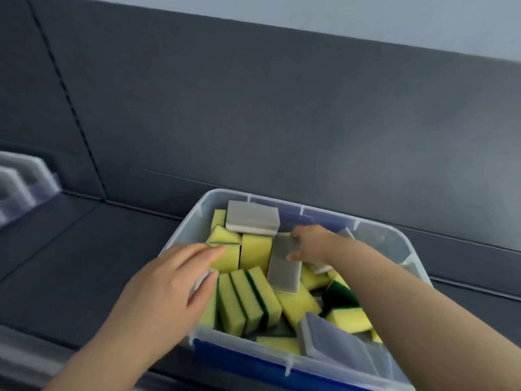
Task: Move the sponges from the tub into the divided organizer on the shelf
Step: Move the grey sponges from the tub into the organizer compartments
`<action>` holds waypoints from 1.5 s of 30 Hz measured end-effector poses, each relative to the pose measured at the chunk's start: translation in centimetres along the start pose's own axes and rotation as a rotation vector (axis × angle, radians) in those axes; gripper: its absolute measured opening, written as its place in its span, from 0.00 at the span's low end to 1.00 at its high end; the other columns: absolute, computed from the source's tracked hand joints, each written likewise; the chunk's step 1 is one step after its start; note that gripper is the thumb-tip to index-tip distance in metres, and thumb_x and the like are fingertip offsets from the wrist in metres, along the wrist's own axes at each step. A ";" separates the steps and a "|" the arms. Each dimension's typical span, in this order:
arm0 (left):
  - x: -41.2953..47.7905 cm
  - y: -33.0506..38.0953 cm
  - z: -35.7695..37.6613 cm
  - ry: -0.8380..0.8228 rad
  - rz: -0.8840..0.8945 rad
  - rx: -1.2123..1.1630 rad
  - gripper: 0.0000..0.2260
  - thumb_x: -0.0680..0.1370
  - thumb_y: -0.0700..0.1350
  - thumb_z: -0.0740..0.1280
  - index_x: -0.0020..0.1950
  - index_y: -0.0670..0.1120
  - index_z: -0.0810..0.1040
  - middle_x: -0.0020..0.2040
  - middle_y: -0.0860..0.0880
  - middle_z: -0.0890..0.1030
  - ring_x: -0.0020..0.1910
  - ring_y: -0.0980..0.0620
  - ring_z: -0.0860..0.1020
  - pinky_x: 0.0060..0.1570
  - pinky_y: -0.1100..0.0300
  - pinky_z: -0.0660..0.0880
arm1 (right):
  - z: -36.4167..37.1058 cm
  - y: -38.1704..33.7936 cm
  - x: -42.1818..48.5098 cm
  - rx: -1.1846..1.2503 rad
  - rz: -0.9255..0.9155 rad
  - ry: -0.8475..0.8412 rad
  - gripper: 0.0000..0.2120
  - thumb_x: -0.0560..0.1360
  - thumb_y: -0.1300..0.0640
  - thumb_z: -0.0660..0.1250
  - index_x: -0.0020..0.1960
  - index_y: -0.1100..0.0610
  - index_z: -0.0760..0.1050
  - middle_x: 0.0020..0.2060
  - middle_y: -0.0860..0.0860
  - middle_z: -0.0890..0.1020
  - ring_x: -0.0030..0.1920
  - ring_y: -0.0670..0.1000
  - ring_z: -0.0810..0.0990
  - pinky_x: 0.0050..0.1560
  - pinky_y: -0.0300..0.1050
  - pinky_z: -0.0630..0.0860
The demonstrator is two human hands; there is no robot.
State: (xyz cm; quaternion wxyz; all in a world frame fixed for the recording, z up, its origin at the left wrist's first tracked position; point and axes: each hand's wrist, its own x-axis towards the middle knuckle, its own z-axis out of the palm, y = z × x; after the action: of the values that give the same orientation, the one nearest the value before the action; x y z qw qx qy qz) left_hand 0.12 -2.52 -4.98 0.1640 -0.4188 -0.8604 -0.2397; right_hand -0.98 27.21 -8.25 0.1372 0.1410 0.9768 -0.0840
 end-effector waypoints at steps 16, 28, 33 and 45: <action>7.1 2.4 5.5 -0.323 0.127 0.233 0.18 0.79 0.51 0.56 0.69 0.58 0.65 0.63 0.58 0.71 0.60 0.55 0.70 0.52 0.57 0.72 | -3.1 4.8 -11.4 0.479 -0.101 0.267 0.21 0.70 0.48 0.68 0.57 0.39 0.62 0.43 0.45 0.75 0.40 0.44 0.76 0.35 0.34 0.72; 14.6 0.5 8.9 -0.582 -0.009 0.572 0.17 0.76 0.48 0.63 0.62 0.46 0.64 0.61 0.44 0.70 0.60 0.43 0.69 0.55 0.50 0.69 | -0.3 6.0 -16.5 0.944 0.038 0.558 0.13 0.65 0.51 0.75 0.45 0.49 0.74 0.40 0.47 0.82 0.37 0.46 0.81 0.39 0.46 0.79; 15.0 0.4 8.3 -0.552 0.057 0.590 0.23 0.72 0.55 0.66 0.60 0.47 0.63 0.59 0.47 0.72 0.58 0.46 0.70 0.53 0.51 0.69 | -0.1 5.6 -16.8 1.124 0.012 0.511 0.21 0.65 0.56 0.75 0.52 0.47 0.68 0.48 0.52 0.77 0.43 0.52 0.82 0.40 0.51 0.81; 10.5 8.0 3.8 -0.206 -0.150 -0.631 0.30 0.56 0.67 0.72 0.54 0.67 0.62 0.54 0.63 0.71 0.52 0.68 0.71 0.48 0.67 0.71 | 0.3 4.5 -16.2 1.317 -0.181 0.414 0.26 0.64 0.51 0.74 0.60 0.50 0.71 0.52 0.50 0.82 0.52 0.48 0.81 0.52 0.48 0.78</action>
State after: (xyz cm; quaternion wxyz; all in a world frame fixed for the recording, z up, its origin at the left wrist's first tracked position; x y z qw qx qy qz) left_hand -0.03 10.57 -0.89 -0.0796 -0.4066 -0.7843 -0.4618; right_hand 15.40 27.36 -4.39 -0.1736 0.1262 0.7366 -0.6414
